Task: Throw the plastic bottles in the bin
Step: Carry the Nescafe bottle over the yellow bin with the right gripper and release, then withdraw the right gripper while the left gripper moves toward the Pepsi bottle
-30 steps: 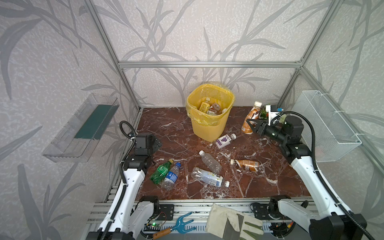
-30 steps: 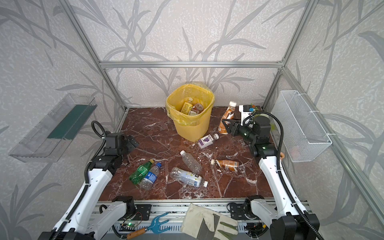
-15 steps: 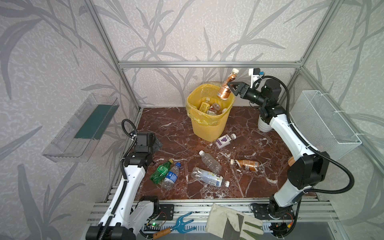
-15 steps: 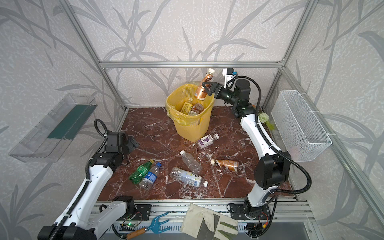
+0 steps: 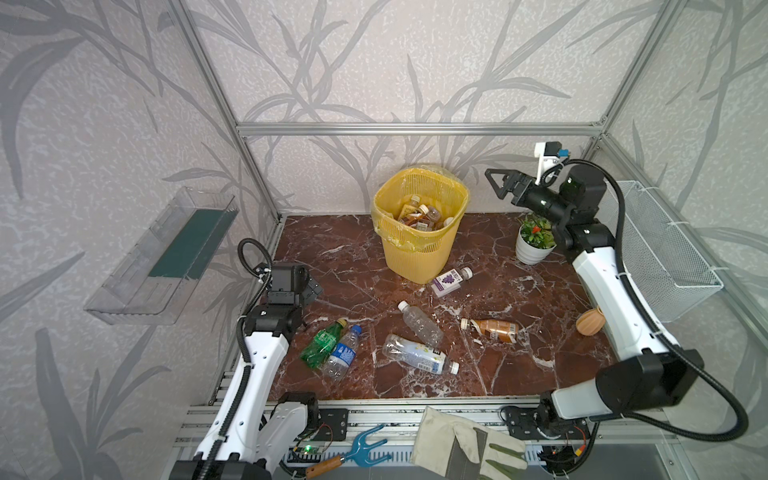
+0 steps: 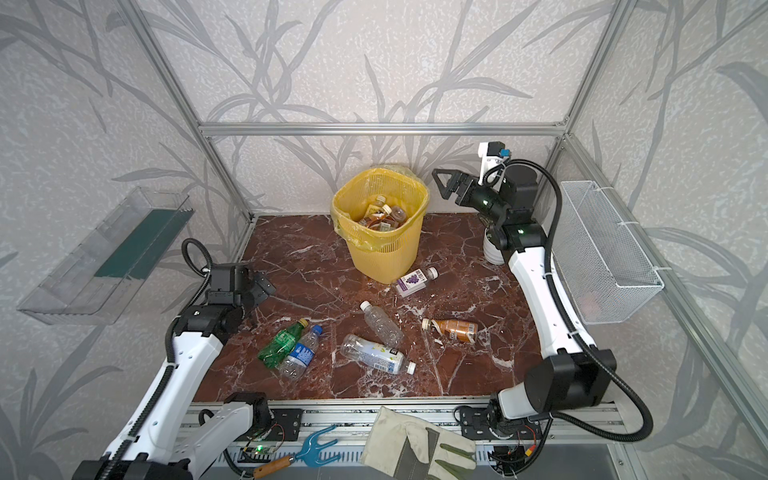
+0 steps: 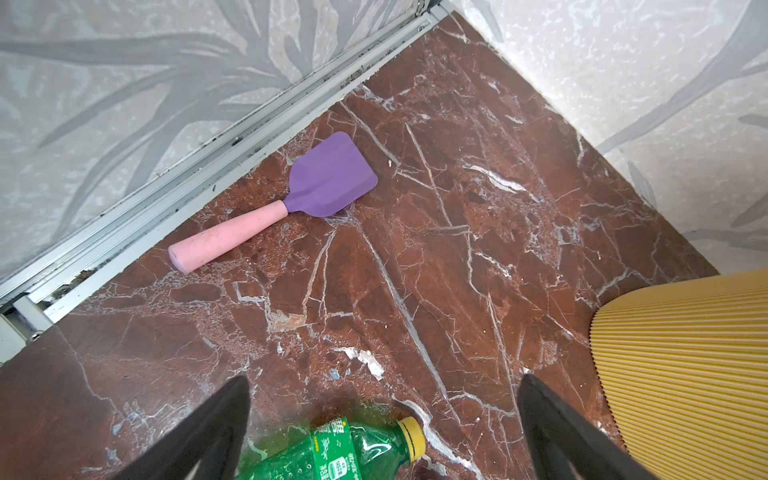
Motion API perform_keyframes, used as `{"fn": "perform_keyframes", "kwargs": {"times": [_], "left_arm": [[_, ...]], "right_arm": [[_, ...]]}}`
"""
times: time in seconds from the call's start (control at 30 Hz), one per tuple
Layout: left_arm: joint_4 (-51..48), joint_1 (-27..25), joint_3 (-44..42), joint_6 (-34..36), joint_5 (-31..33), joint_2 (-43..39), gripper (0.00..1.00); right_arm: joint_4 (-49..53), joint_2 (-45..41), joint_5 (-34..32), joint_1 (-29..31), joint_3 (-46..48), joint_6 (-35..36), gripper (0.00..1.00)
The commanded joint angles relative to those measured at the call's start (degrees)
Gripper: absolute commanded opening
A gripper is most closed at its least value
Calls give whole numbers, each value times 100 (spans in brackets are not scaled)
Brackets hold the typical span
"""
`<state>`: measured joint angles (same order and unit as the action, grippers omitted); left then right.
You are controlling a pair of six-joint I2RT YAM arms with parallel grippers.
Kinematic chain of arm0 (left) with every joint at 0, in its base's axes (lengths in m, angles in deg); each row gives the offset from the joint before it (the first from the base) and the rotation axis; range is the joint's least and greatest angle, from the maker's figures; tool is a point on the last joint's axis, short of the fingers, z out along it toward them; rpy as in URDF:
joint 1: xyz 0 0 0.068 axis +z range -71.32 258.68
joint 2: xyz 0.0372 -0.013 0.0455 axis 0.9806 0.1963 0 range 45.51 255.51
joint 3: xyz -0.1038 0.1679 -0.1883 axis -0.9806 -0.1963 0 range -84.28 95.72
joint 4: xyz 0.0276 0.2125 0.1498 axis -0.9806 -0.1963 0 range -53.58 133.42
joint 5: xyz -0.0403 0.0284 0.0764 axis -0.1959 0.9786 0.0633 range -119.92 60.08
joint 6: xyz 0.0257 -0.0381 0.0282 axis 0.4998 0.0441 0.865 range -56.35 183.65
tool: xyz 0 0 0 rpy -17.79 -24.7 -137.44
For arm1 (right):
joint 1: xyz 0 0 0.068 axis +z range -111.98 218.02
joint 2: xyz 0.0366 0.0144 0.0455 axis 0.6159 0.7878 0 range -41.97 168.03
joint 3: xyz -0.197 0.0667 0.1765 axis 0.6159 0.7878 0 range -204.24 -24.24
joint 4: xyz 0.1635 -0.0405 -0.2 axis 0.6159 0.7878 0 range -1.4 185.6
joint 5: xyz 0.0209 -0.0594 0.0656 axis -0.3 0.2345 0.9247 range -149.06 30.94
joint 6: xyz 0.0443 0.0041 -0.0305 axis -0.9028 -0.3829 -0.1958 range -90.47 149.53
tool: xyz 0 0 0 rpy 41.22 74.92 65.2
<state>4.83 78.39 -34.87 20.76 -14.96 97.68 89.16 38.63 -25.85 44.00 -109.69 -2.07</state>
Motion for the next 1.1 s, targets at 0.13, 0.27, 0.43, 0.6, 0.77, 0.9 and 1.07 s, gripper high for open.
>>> {"fn": "perform_keyframes", "kwargs": {"times": [0.13, 0.27, 0.43, 0.6, 0.77, 0.9, 1.07], "left_arm": [[-461, 30, -285, -871, 315, -565, 99], [-653, 30, -362, -1167, 243, -689, 99], [-919, 30, -470, -1571, -300, -607, 99], [-904, -97, -826, -1859, -666, -617, 99], [-1240, -592, -783, -1955, -327, -509, 99], [-1166, -1092, -941, -2272, -247, -336, 99], [-1223, -1346, -874, -2211, -103, -47, 99]], "right_arm": [[-1197, -1351, 49, -193, 2419, 316, 99], [-1014, -1698, -19, -317, 3229, 421, 99], [-1093, -2069, -63, -529, 4112, 279, 99], [-1011, -2339, -150, -743, 4496, 310, 99], [-882, -2263, -157, -860, 4532, 274, 99], [-1113, -2140, -107, -904, 4641, 49, 99], [-1210, -2057, 1, -931, 4670, -33, 99]]}}
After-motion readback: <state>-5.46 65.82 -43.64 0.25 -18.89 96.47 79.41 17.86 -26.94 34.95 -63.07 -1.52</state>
